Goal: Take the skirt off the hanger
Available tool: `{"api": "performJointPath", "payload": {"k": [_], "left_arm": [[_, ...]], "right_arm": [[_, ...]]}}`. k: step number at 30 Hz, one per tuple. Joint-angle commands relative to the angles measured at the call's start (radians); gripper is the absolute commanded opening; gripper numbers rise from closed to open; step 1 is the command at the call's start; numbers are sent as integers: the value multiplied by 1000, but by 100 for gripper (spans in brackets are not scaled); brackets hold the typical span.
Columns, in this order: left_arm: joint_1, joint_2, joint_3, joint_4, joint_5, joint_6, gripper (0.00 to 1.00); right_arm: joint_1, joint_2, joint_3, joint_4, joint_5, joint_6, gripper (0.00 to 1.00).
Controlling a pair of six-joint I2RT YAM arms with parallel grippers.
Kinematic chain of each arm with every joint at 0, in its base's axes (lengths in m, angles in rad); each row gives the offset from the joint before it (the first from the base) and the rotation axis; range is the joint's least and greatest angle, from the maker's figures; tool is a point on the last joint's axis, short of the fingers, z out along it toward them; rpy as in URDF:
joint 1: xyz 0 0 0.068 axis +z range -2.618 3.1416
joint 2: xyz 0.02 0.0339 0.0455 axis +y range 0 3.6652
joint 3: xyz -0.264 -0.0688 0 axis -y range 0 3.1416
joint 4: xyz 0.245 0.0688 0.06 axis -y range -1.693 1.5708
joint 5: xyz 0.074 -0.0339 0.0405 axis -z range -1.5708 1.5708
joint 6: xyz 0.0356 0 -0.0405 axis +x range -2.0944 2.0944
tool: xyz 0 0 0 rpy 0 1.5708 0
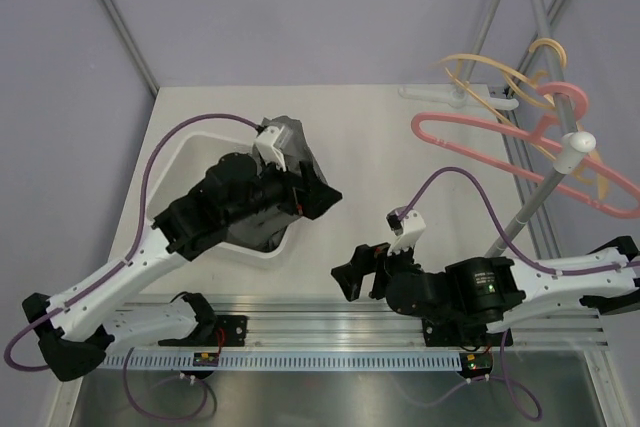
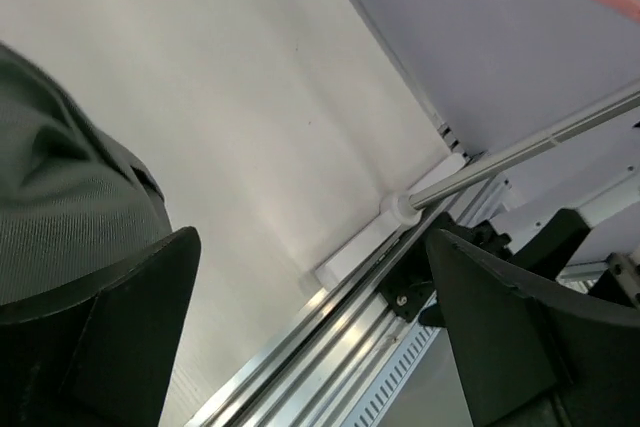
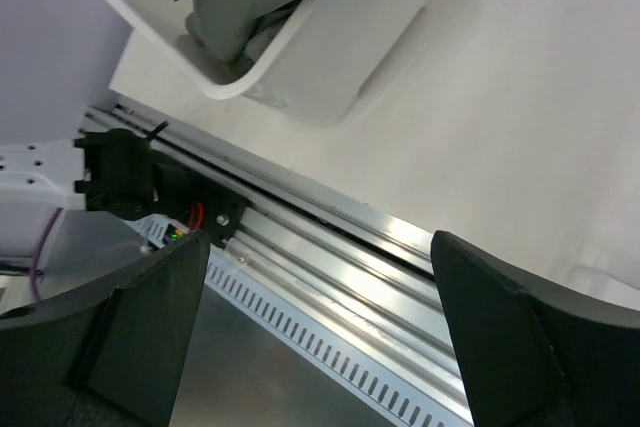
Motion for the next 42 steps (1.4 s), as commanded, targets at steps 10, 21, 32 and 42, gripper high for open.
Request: {"api": "performJointPath", "payload": {"k": [10,21,32,42], "left_arm": [[29,-301,-118,-232,-526,18,99],[190,-122,-175,-146,-329,99,0],[511,234,-357,-79,176,-109,0],[510,210,-350,-102,67,-165,10]], "right_arm": [[-5,-83,-46,43,53,-17,99],[-5,-113,-67,71,16,-11,100],[-5,-151,-112,90,-5,10,100],[-5,-177,-144,96,-2,16,100]]}}
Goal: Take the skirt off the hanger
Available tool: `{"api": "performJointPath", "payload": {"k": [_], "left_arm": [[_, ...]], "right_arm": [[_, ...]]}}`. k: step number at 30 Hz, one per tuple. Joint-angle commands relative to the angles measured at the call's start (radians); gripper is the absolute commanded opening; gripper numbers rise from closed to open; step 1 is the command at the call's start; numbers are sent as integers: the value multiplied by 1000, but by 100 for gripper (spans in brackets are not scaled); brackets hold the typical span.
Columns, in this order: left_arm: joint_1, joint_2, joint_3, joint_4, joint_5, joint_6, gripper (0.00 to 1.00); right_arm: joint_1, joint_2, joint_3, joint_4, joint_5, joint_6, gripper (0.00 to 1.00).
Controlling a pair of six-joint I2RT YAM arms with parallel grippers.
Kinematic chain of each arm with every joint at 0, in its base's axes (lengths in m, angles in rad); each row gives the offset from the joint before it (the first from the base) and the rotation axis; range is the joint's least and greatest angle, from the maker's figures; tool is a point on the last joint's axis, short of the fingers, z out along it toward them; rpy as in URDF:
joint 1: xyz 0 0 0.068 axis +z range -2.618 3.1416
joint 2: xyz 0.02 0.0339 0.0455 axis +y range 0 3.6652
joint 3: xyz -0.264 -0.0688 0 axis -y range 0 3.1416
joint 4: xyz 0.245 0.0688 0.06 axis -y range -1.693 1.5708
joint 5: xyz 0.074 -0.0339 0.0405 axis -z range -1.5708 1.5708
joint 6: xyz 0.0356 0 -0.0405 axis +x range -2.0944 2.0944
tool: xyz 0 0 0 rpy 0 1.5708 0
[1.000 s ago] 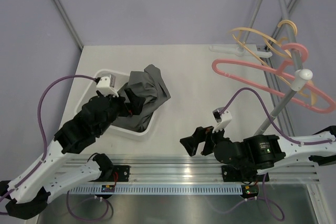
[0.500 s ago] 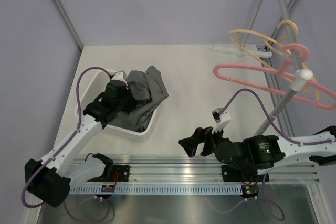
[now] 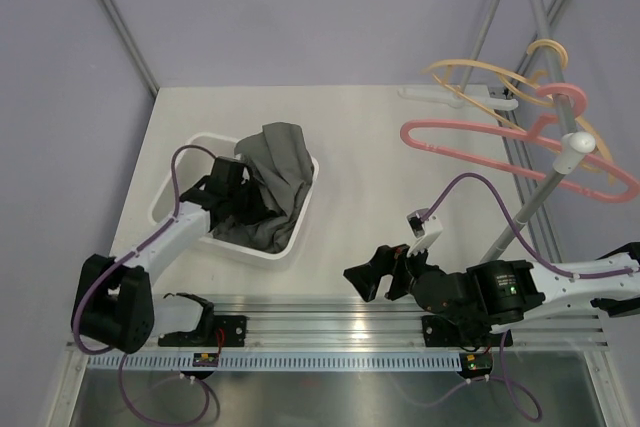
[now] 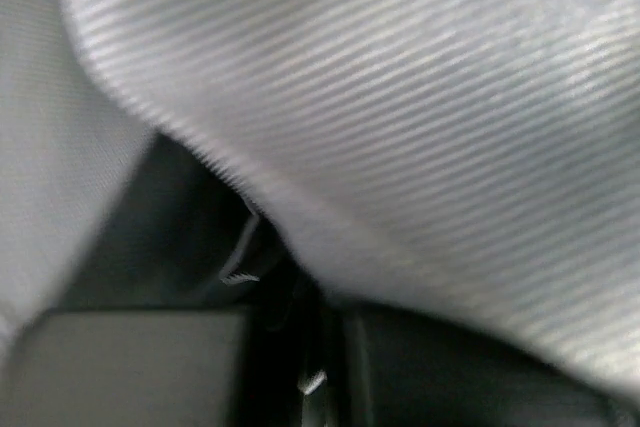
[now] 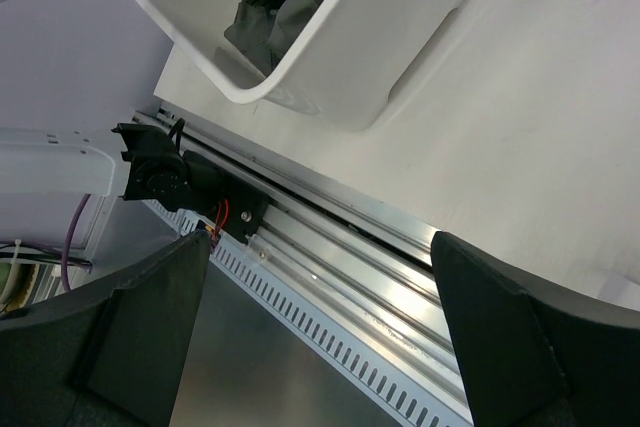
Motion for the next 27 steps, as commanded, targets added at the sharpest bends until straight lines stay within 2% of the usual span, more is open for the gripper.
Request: {"api": "performJointPath", "payload": {"k": [1,2,3,4,10,13,14,20,26,27], "left_arm": [[-5,-142,39,-126,-81,-39,24],[-7,-175,76,-148,-133,-51,45],[-7,-210,96,-174,-163,-60,85],[-7,-241,116,-225,-187,-68,99],[-7,-437,233,-364,-404,-89,99],[-5,-485,237,-249,-356,2,99],[-5,-474,251,-226,-288,18,99],[-8,-182,461,-232,-90,98,99],[-17,36,530,-212,-56,176,99],[-19,61,533,-230,-59,185,97]], "right_arm": [[-5,-8,-8,31,20,20,100],[-3,-6,-6,31,20,19,99],[-3,-3,-6,31,20,14,99],[-3,-2,-4,38,22,9,99],[-3,12,0,58,19,-10,99],[-3,17,3,68,11,-15,99],[-3,18,9,68,9,-17,99],[-5,31,45,32,8,-12,100],[-3,11,34,19,8,6,99],[-3,5,32,22,8,8,99]]}}
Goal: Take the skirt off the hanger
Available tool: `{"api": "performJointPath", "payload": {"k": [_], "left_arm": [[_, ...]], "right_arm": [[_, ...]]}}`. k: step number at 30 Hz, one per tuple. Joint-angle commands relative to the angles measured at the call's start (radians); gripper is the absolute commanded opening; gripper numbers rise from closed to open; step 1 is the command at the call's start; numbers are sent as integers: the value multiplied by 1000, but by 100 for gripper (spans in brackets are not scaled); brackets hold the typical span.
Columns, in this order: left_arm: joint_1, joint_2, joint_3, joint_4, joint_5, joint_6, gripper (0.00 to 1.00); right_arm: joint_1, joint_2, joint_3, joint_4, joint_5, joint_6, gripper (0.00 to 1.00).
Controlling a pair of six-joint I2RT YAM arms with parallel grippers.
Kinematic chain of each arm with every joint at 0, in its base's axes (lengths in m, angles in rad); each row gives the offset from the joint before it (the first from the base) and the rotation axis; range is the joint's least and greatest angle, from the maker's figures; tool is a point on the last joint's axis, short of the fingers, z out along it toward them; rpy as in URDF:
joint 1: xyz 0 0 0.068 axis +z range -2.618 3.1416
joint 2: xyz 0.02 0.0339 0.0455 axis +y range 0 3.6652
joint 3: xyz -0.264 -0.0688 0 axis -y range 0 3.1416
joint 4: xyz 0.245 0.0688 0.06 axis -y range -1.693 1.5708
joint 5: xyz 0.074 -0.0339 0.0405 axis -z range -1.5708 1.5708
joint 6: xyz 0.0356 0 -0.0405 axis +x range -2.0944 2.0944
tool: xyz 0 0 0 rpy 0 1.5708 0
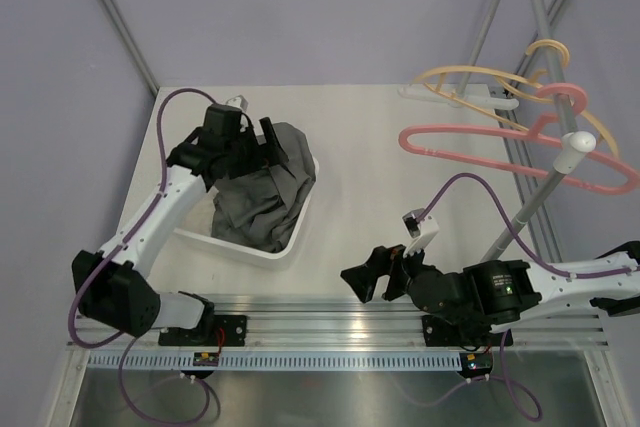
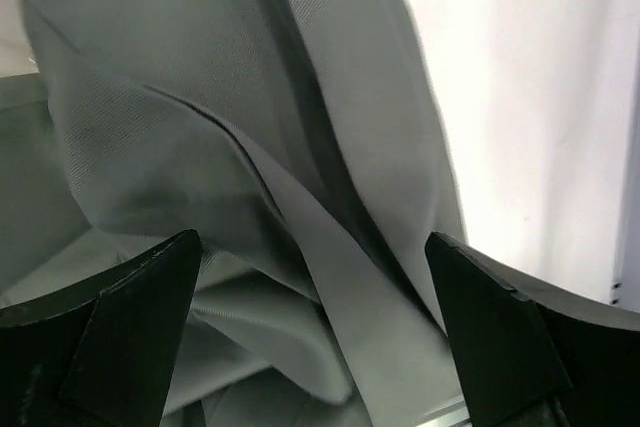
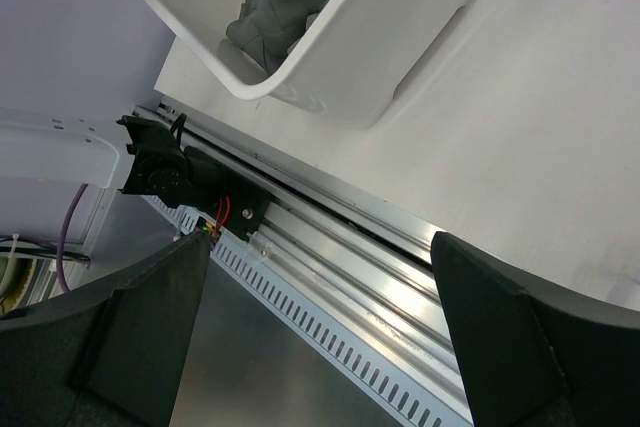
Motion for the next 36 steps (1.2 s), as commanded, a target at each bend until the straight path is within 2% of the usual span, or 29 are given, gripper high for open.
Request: {"api": "performJointPath", "payload": {"k": [1,2,6,7,8,10,13,17,20,26,27,28,30,31,36], "left_arm": [[-12,69,52,-16,47,87,95],[-19,84,27,-23,22,88,93],[-27,20,-121,9,-58,75,35],[-27,0,-149,9,-77,61,12],[-25,-17,-175,7,-125,55,6],[-25,-50,-247,12,-163,41,0],[-12,-32,-304,-5,-178,3,0],[7,-15,-444,97,6,-71,0],[13,-23,-560,231,90,-137,0],[14,-99,-611,253,115,-171,0],[16,-113,-597,215,110,-165,7],[16,-129,-581,193,109,-151,30],[18,-187,-515,117,84,-146,86],[18,-208,-490,89,72,-146,99],[14,-345,-325,-100,-44,-131,99]], "right_arm": [[-3,-21,26,4,20,24,99],[-3,-24,21,6,20,22,99],[-3,-34,9,10,23,27,99],[-3,-34,6,9,25,27,99],[-3,-34,4,13,23,25,99],[-3,-32,2,24,22,15,99],[-3,-23,7,29,22,4,99],[-4,-17,10,27,25,7,100],[-3,-14,-2,36,20,21,100],[-3,2,-16,35,8,42,99],[-3,5,-13,27,9,44,100],[-3,9,-10,23,11,45,99],[-4,14,2,10,20,44,100],[-3,17,7,9,23,42,100],[-4,60,45,-13,48,21,100]]}}
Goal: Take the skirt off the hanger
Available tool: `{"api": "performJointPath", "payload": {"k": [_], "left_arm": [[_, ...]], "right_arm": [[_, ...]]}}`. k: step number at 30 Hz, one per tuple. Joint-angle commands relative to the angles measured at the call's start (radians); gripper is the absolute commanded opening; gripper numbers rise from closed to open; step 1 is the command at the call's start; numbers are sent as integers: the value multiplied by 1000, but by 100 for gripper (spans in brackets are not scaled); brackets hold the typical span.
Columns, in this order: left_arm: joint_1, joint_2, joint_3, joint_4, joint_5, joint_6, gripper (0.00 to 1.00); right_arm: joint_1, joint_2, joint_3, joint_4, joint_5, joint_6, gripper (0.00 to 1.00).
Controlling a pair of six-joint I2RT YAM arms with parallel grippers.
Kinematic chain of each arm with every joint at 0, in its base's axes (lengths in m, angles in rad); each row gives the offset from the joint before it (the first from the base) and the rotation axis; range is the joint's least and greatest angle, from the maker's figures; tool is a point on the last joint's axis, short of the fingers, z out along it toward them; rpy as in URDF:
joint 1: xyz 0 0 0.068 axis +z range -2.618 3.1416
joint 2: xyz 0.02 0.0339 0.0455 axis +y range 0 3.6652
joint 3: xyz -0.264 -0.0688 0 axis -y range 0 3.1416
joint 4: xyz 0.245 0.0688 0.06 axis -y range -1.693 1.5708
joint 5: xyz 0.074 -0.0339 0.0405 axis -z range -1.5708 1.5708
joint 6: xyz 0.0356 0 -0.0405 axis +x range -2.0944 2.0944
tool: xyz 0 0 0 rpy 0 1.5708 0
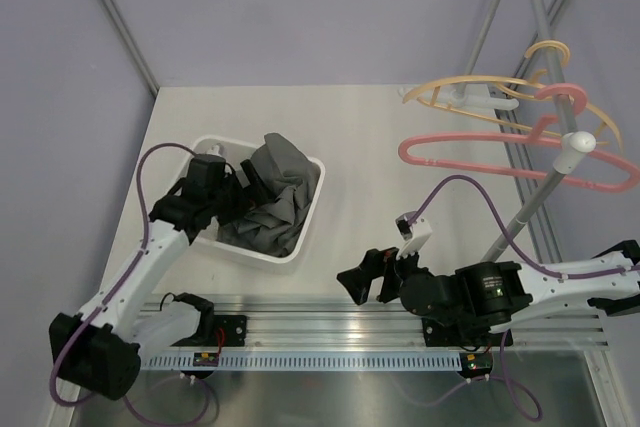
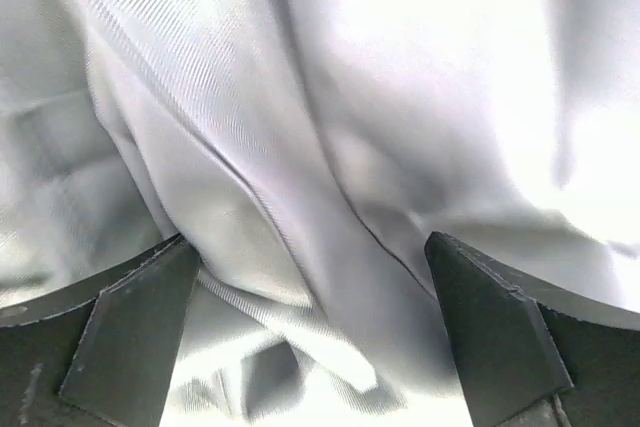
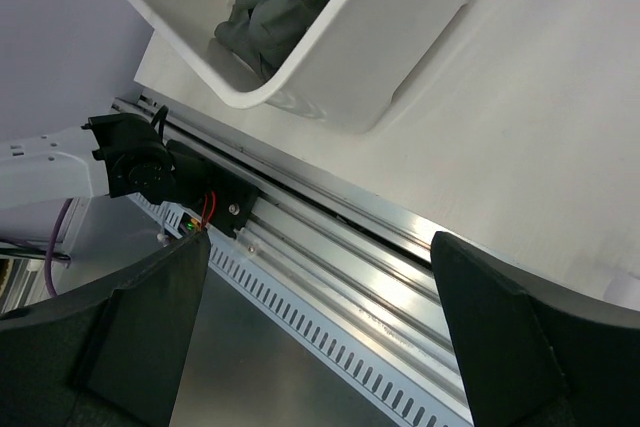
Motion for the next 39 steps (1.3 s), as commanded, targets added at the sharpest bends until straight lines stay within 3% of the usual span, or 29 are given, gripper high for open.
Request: {"api": "performJointPath", "payload": {"k": [1,6,9,12,16,18,20,23,27,34,39], "left_arm": [[-2,-91,167,-179,-111,28,99],[-3,-158,344,-321,-206,36,99],[-2,-184,418,-320,-186,45,99],[-2,-208,430,-184,-35,77,99],[-12,-125,468,29,363,89,99],[-40,-71,467,144,471,59,99],[-127,-97,430,250,493,51,99],[-259,-160,312,329,411,83,99],[-353,-295,124,436,436,56,99],[-373,-564,-102,458,478,111,99],[-374,-694,-222,523,547,47,99]], "right_arm": [[-3,38,69,-15,55,-2,99],[-3,150,149,-44,72,-49,100],[-4,211,209,-57,89,-74,99],[-4,251,249,-66,109,-86,99],[-6,265,273,-75,138,-65,99],[-9,272,288,-150,170,-2,99],[-9,288,316,-248,202,87,100],[-9,285,312,-302,220,155,99],[-9,231,209,-215,218,143,99],[-9,124,60,33,193,0,100],[-9,125,19,132,190,-80,99]]}}
